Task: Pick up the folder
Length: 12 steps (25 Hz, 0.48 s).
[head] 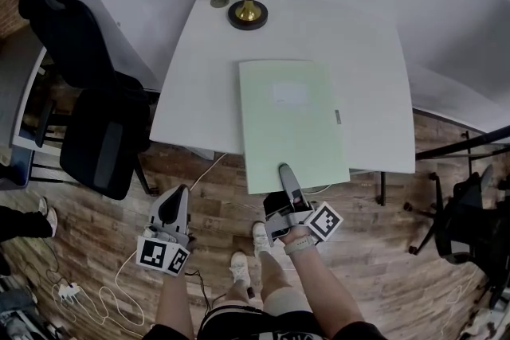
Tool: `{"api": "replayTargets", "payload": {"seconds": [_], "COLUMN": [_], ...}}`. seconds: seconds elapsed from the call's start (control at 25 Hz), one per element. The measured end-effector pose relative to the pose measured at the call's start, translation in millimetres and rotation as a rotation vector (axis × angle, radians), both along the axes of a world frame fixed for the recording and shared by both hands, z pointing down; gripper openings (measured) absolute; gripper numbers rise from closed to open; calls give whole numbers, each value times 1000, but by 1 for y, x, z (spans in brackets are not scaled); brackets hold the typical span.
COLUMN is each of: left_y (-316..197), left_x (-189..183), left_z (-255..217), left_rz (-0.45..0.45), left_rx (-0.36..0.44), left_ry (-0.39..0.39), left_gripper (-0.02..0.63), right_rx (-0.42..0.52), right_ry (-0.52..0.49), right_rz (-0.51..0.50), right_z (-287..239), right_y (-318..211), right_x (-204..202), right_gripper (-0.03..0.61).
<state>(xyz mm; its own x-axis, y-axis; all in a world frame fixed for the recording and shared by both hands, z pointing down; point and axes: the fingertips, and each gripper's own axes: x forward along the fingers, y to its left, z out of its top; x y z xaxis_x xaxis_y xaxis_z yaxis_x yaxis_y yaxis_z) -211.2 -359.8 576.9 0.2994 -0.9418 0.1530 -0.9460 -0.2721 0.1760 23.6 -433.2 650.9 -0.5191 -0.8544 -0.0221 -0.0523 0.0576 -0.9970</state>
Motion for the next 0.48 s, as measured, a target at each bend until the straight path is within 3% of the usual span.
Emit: {"api": "replayTargets", "payload": {"seconds": [0.24, 0.48], "left_y": [11, 20], "left_x": [0, 0], "left_z": [-5, -13], "left_rz": [1, -1], "left_rx": [4, 14], "left_ry": [-9, -13], "left_gripper": [12, 12], "right_rx": [11, 110], "right_ry": [11, 90], "right_rz": [2, -13], "right_z": [-7, -36], "right_y": [1, -3], "right_x": [11, 20], "right_gripper": [295, 296]}}
